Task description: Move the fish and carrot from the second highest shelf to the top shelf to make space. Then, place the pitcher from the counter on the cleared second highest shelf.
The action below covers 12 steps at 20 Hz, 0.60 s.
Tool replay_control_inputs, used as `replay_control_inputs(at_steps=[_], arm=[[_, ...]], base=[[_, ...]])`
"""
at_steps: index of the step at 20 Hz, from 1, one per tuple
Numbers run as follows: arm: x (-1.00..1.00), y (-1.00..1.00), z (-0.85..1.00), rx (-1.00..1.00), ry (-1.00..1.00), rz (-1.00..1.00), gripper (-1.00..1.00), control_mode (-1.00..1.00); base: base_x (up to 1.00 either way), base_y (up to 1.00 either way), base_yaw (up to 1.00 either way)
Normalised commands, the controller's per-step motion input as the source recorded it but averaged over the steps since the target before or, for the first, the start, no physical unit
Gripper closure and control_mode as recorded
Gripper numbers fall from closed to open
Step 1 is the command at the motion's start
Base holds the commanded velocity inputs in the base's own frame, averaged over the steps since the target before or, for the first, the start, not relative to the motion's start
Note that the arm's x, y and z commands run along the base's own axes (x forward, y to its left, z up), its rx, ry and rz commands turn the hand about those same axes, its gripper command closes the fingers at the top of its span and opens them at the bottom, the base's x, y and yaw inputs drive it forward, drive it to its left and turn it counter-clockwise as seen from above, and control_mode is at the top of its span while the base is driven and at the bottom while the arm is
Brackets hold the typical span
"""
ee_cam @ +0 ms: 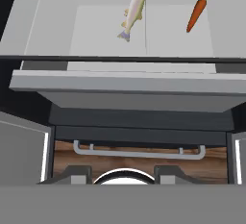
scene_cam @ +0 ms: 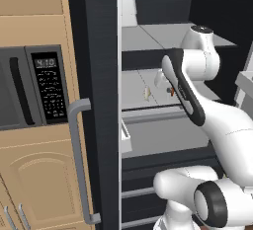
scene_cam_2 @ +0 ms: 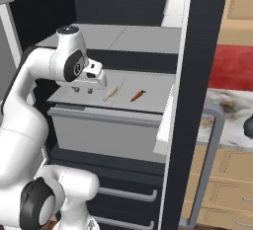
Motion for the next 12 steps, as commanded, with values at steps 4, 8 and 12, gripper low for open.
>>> replay_control_inputs(at_steps=[4, 8, 12], arm=[[0.0, 0.0, -0.19, 0.0, -0.02, 0.0, -1.0, -1.0], [0.04, 0.0, -0.58, 0.0, -0.1, 0.0, -1.0, -1.0], [0.29, 0.04, -0.59, 0.0, -0.11, -0.03, -1.0, -1.0]], base=[[0.0, 0.0, 0.0], [0.0, 0.0, 0.0], [0.0, 0.0, 0.0]])
